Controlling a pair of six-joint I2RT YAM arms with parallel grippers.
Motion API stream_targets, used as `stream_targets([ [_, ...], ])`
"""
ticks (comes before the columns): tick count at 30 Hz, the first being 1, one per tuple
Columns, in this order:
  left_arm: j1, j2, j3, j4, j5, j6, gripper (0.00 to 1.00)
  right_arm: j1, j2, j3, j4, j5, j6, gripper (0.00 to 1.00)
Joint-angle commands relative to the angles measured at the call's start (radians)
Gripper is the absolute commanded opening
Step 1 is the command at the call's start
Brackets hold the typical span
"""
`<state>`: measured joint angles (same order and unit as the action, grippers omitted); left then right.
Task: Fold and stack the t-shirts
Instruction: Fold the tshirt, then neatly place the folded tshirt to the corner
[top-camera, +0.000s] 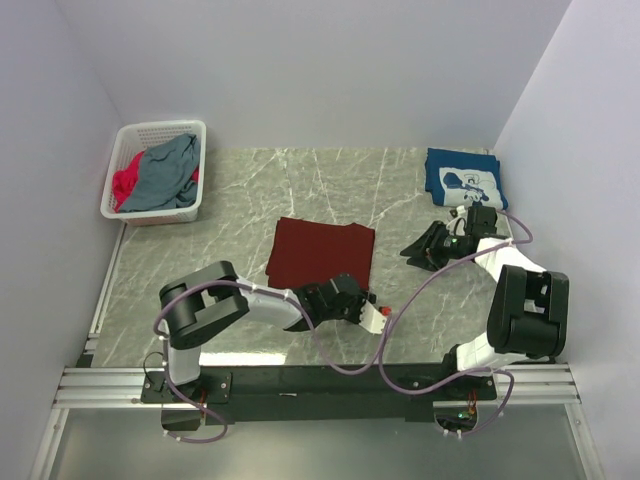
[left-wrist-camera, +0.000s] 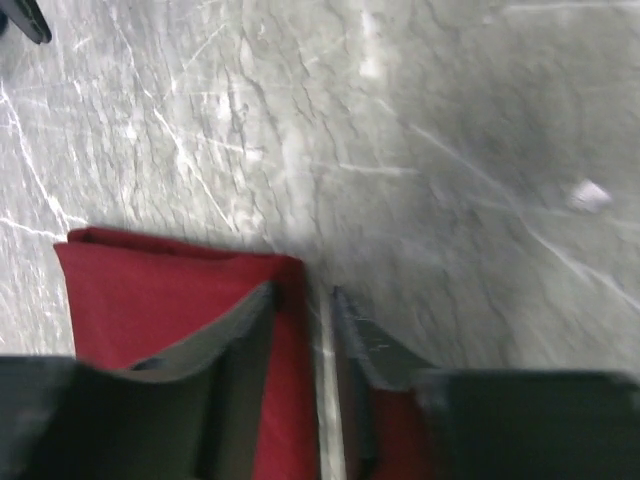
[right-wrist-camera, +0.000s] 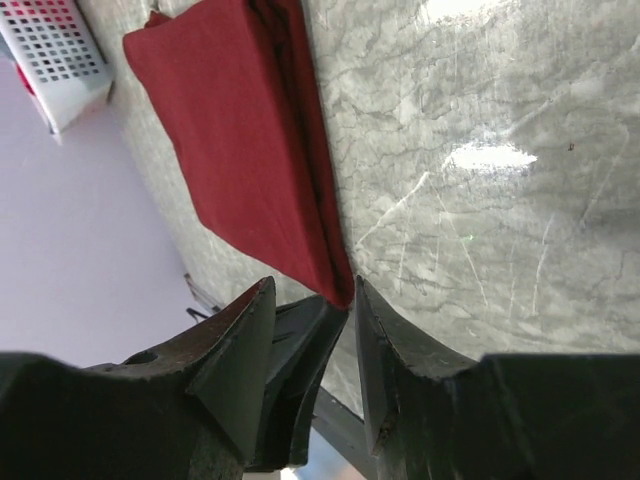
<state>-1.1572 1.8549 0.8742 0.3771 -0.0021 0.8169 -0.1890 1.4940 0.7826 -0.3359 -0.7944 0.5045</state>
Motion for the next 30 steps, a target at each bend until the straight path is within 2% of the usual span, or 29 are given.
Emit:
stream_targets([
  [1,0.010,0.052,0.045,0.026,-0.018,0.047,0.32,-0.015,0.015,0.006,0.047,-0.048,0.019,0.45],
  [3,0.025,0.075,0.077,0.010,-0.018,0.033,0.26,-0.017,0.015,-0.005,0.067,-0.048,0.022,0.45],
  [4,0.045,0.079,0.091,0.000,-0.007,0.025,0.18,-0.015,0.018,-0.011,0.077,-0.051,0.028,0.45],
  [6,0.068,0.076,0.135,-0.056,0.026,-0.004,0.11,-0.015,0.029,-0.023,0.112,-0.051,0.034,0.48],
  [7,0.088,0.067,0.146,-0.072,0.048,-0.015,0.01,-0.017,0.047,-0.026,0.124,-0.052,0.038,0.50],
  [9,0.106,0.030,0.163,-0.104,0.118,-0.057,0.00,-0.015,0.074,-0.019,0.169,-0.054,0.060,0.57],
  [14,0.134,-0.063,0.161,-0.124,0.208,-0.131,0.00,-0.004,0.158,-0.019,0.322,-0.055,0.184,0.59],
  [15,0.137,-0.072,0.164,-0.126,0.221,-0.145,0.01,0.000,0.166,-0.023,0.333,-0.054,0.202,0.62],
  [22,0.151,-0.108,0.201,-0.165,0.255,-0.208,0.00,0.097,0.195,-0.115,0.541,-0.014,0.397,0.68],
  [26,0.151,-0.091,0.220,-0.181,0.249,-0.197,0.00,0.175,0.190,-0.134,0.648,0.044,0.500,0.81],
  [30,0.154,-0.091,0.223,-0.173,0.251,-0.202,0.00,0.236,0.199,-0.152,0.733,0.106,0.574,0.82],
])
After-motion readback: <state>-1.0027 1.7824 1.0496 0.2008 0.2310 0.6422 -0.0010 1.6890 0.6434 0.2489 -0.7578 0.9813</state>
